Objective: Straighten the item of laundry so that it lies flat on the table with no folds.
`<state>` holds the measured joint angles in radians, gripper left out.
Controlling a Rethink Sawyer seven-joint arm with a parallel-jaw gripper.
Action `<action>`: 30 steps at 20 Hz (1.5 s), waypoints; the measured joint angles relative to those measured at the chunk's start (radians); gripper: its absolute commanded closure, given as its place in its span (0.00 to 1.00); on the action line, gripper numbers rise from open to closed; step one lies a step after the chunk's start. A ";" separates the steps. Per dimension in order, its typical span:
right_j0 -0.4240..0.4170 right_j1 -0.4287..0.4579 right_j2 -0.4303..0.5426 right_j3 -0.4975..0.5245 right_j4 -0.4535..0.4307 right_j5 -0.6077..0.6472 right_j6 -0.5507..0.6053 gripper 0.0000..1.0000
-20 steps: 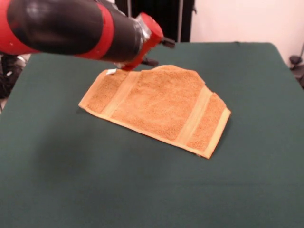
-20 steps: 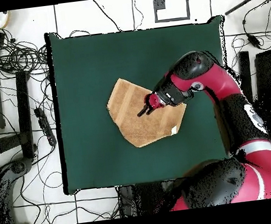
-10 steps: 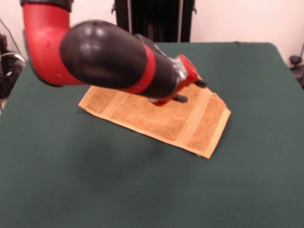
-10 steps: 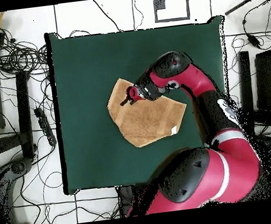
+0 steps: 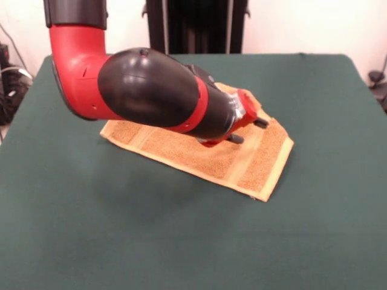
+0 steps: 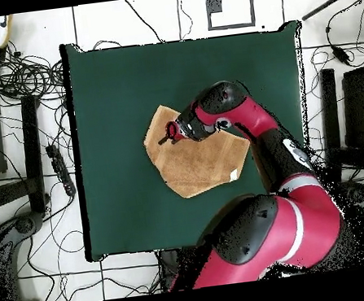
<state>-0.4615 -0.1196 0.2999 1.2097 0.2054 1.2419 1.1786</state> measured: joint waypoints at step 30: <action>-0.136 0.024 0.165 -0.005 -0.285 0.055 -0.041 0.00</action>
<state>-0.5976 -0.0956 0.4646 1.2049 -0.0797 1.2970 1.1376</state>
